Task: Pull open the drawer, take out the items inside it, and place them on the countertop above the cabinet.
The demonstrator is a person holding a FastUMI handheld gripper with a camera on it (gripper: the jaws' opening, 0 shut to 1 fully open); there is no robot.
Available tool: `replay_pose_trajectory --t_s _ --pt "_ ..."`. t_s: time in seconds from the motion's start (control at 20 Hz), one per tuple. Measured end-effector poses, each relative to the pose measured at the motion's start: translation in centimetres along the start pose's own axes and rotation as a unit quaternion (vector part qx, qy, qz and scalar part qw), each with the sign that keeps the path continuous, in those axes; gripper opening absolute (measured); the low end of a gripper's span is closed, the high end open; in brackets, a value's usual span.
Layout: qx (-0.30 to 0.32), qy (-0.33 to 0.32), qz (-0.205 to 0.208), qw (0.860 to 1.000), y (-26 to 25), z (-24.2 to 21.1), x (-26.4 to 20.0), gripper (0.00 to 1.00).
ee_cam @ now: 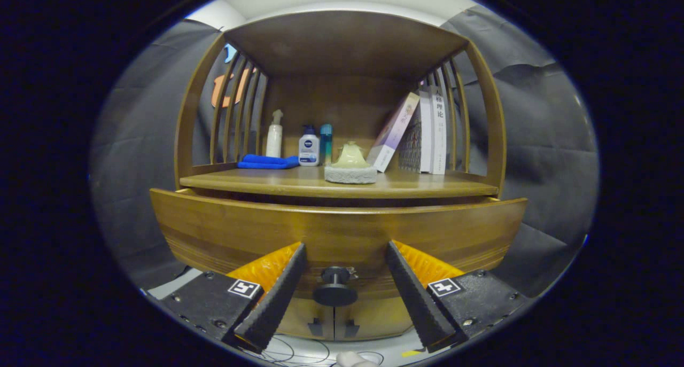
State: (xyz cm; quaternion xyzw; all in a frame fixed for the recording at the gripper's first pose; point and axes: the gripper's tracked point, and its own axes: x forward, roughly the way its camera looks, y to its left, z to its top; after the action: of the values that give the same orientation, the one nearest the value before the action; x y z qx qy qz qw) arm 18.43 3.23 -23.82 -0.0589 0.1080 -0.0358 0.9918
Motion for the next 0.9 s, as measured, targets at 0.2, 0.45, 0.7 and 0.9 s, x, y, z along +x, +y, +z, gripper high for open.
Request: replay_pose_trajectory --t_s 0.2,0.45,0.7,0.9 --pt "-0.007 -0.004 -0.001 1.0 0.1 0.2 2.1 0.99" --pt "0.003 0.0 0.001 1.0 0.2 0.4 3.7 0.99" --pt "-0.017 0.001 -0.005 1.0 0.3 0.2 4.2 0.99" --pt "-0.04 0.012 -0.007 0.999 0.1 -0.1 4.2 1.0"
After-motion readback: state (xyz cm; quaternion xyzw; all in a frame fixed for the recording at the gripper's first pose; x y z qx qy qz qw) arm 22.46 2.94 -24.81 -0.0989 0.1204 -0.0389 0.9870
